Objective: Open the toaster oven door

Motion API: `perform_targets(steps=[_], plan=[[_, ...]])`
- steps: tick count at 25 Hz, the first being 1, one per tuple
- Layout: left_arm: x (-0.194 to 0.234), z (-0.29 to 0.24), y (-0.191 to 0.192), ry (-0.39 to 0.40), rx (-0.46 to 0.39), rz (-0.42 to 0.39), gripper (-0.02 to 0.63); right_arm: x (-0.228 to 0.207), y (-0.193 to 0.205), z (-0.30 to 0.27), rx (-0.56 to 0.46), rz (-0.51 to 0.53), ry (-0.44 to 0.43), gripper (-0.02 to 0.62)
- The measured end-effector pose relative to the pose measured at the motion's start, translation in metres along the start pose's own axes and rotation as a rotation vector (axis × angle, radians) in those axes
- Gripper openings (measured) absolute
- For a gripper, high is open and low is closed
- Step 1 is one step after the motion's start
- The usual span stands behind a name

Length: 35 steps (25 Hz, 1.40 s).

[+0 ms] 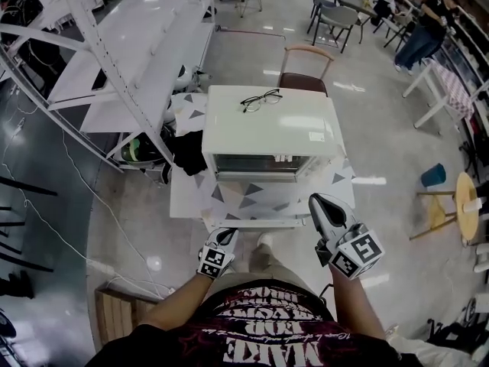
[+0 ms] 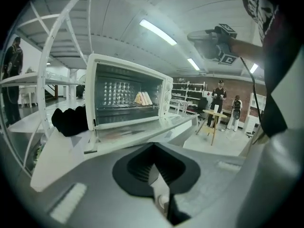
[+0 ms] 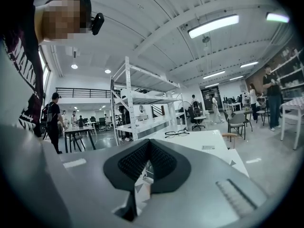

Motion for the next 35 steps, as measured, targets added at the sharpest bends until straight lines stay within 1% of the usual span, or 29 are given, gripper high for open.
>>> perform_targets(steps=[3, 10, 12, 14, 16, 19, 22, 25, 29, 32, 35], plan=[[0.000, -0.004, 0.009, -0.006, -0.019, -0.003, 0.003, -0.001, 0.008, 0.000, 0.020, -0.004, 0.001, 0.025], [-0.001, -0.010, 0.030, -0.025, -0.028, 0.045, 0.003, 0.003, 0.020, 0.000, 0.070, -0.011, -0.008, 0.025], [-0.002, -0.013, 0.037, -0.014, 0.018, 0.009, 0.003, 0.002, 0.023, -0.001, 0.081, -0.015, -0.010, 0.025], [-0.001, -0.016, 0.049, -0.014, 0.104, -0.040, 0.003, 0.002, 0.025, -0.004, 0.087, -0.019, -0.014, 0.026], [0.006, -0.015, 0.060, -0.031, 0.139, -0.017, 0.003, 0.003, 0.029, -0.009, 0.090, -0.025, -0.024, 0.025], [0.009, -0.010, 0.067, -0.037, 0.133, 0.008, 0.003, 0.004, 0.035, -0.015, 0.096, -0.034, -0.040, 0.026], [0.005, -0.002, 0.059, -0.013, 0.120, 0.019, 0.003, 0.005, 0.039, -0.020, 0.095, -0.042, -0.052, 0.026], [-0.002, 0.004, 0.047, 0.022, 0.106, -0.003, 0.003, 0.006, 0.040, -0.023, 0.089, -0.042, -0.060, 0.026], [-0.007, 0.013, 0.021, 0.051, 0.041, -0.030, 0.003, 0.005, 0.038, -0.023, 0.079, -0.011, -0.050, 0.025], [-0.003, 0.017, -0.008, 0.043, -0.020, -0.056, 0.003, 0.005, 0.033, -0.020, 0.072, 0.046, -0.038, 0.025], [0.006, 0.024, -0.043, 0.002, -0.075, -0.065, 0.003, 0.003, 0.031, -0.018, 0.059, 0.065, -0.027, 0.025]])
Point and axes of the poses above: the fingertips, and each gripper's own axes: z backward along the fingers, x to its left, y out of its underside, the point moved 10 cm from there along z, backward along the fingers, and after that the axes turned 2 degrees about y, right-handed, at the moved point
